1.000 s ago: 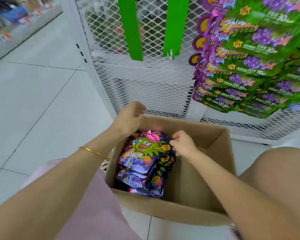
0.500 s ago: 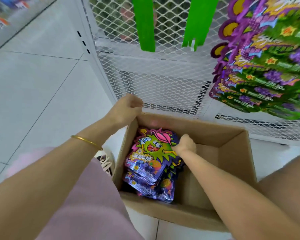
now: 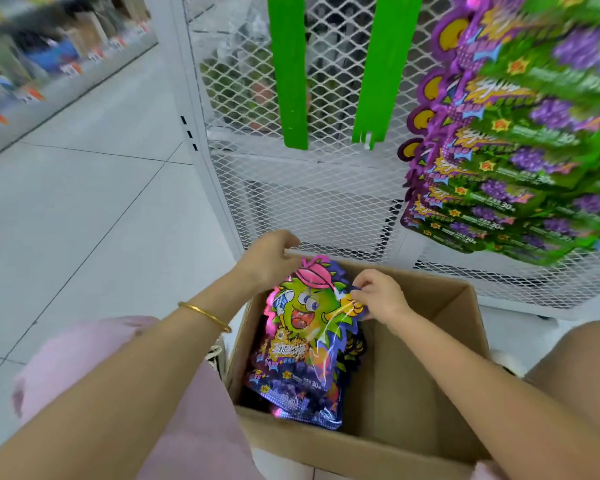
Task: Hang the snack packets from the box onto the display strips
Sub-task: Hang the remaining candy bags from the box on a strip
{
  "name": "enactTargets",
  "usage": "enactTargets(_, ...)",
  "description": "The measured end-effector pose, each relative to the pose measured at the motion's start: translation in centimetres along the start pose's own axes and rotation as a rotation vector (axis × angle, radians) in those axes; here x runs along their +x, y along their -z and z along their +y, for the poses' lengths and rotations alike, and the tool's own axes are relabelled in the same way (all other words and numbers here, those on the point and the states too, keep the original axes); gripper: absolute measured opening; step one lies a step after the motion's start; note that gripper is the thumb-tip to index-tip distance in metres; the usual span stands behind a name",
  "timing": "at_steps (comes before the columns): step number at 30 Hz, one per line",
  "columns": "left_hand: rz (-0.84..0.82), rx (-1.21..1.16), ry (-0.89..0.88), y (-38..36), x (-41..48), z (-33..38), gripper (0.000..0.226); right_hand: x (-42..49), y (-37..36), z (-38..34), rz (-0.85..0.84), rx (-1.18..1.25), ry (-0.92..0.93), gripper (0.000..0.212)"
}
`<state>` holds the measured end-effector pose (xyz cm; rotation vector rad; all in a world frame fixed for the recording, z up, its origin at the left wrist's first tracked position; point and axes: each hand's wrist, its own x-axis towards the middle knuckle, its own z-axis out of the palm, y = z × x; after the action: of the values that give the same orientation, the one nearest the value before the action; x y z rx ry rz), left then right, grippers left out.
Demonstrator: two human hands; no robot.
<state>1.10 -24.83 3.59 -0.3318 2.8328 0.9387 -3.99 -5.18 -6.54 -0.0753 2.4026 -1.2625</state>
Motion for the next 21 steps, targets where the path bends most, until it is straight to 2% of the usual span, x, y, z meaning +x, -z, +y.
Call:
enactTargets(3,0.051,0.087,-0.068,0.6,0.2,1.0,0.061,-1.3,2.7,-2.8,-0.064,0.045,0.129,0.023)
enactTargets(6,0.072,-0.040,-0.106,2.0,0.1,2.4,0.072,-2.9,5.9,-6.3,-0.046,0.039,0.269,0.008)
enactTargets(8,0.058,-0.126,-0.142,3.3,-0.1,3.5,0.064,-3.9,7.8,-8.5,-0.016,0.029,0.352,0.013)
enactTargets(11,0.114,-0.067,-0.213,5.2,0.5,4.7,0.037,-4.4,10.1,-10.9,-0.032,-0.018,0.408,0.010)
enactTargets(14,0.135,-0.130,-0.260,6.4,1.8,5.5,0.018,-3.9,11.8,-12.2,-0.036,-0.049,0.448,0.014)
enactTargets(17,0.097,-0.141,-0.347,6.4,2.7,6.9,0.016,-3.3,12.6,-12.4,-0.053,-0.095,0.478,0.022)
enactTargets(20,0.042,-0.141,-0.441,5.4,3.5,8.4,0.013,-2.4,12.4,-12.1,0.034,-0.218,0.515,0.005)
enactTargets(21,0.024,-0.168,-0.442,5.1,3.9,8.8,0.012,-2.1,12.4,-12.0,0.064,-0.248,0.524,0.013)
